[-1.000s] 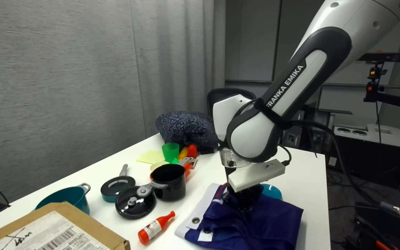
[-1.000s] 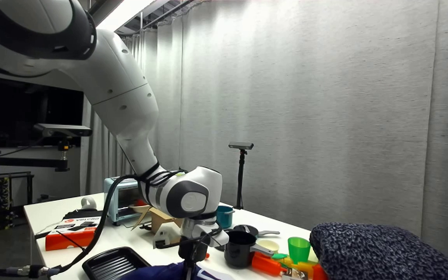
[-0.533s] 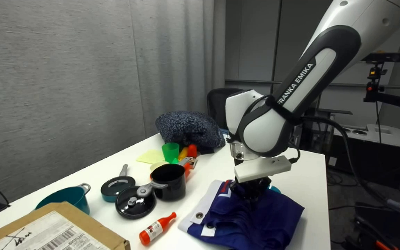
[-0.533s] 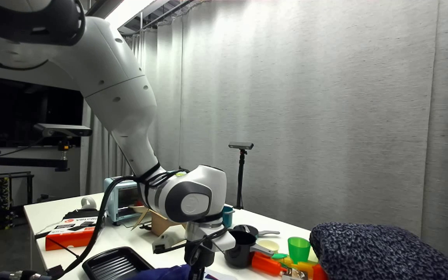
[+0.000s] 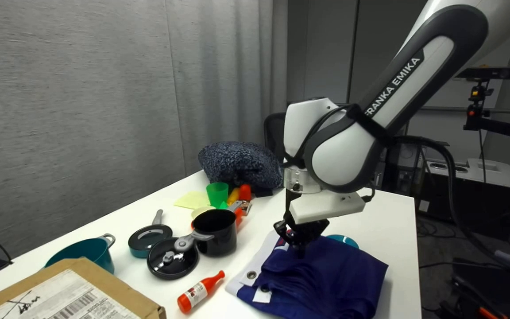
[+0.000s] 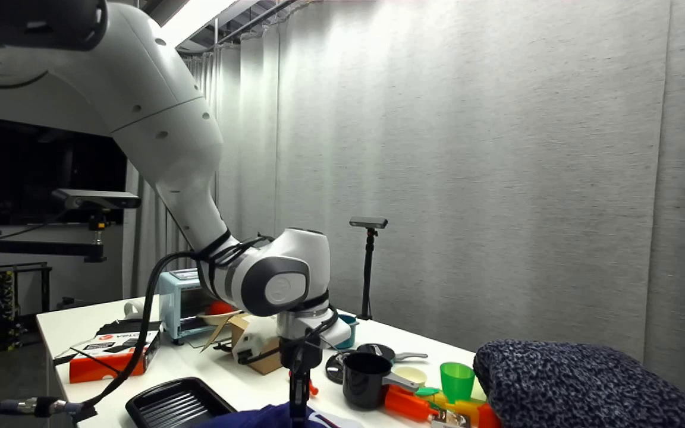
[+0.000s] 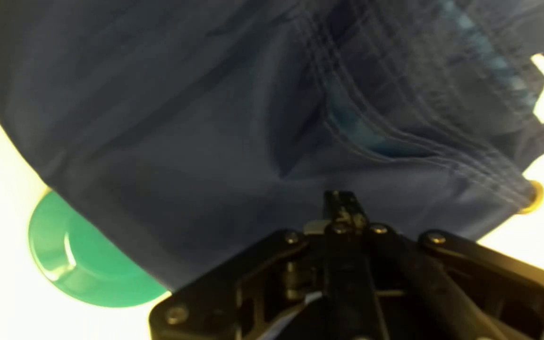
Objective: Move the blue cloth to the right
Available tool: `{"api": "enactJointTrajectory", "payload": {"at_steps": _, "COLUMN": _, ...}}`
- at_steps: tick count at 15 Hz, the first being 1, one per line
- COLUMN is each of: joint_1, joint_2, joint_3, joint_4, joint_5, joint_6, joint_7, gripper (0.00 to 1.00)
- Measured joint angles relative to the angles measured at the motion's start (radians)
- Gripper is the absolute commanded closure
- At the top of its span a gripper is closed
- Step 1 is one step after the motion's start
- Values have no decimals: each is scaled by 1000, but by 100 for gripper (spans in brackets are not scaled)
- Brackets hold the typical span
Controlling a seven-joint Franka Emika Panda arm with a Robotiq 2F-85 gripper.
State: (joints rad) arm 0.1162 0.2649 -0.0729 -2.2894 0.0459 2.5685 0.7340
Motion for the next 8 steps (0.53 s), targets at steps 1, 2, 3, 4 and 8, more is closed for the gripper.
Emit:
{"api": "enactJointTrajectory", "payload": {"at_steps": 1, "joint_1": 0, "joint_2": -15, "joint_3": 19, "joint_4": 0, "joint_5": 7, "joint_6": 24, "joint_7": -25, "gripper": 100}}
{"api": "enactJointTrajectory", "payload": {"at_steps": 2, "joint_1": -1, "joint_2": -30, "joint_3": 40, "joint_4": -1, "joint_5": 25, "joint_6": 49, "joint_7": -56, "gripper": 100}}
{"api": "enactJointTrajectory", "payload": {"at_steps": 3, "joint_1": -1, "joint_2": -42, "joint_3": 61, "joint_4": -1, "joint_5": 55, "joint_6": 74, "joint_7": -97, "gripper": 100}}
{"api": "enactJointTrajectory", "payload": {"at_steps": 4, "joint_1": -3, "joint_2": -51, "joint_3": 85, "joint_4": -1, "joint_5": 100, "joint_6": 95, "joint_7": -150, "gripper": 100}}
{"api": "enactJointTrajectory", "payload": {"at_steps": 8, "joint_1": -8, "joint_2": -63, "joint_3": 176, "joint_4": 24, "joint_5": 290, "joint_6": 74, "joint_7": -389, "gripper": 100}}
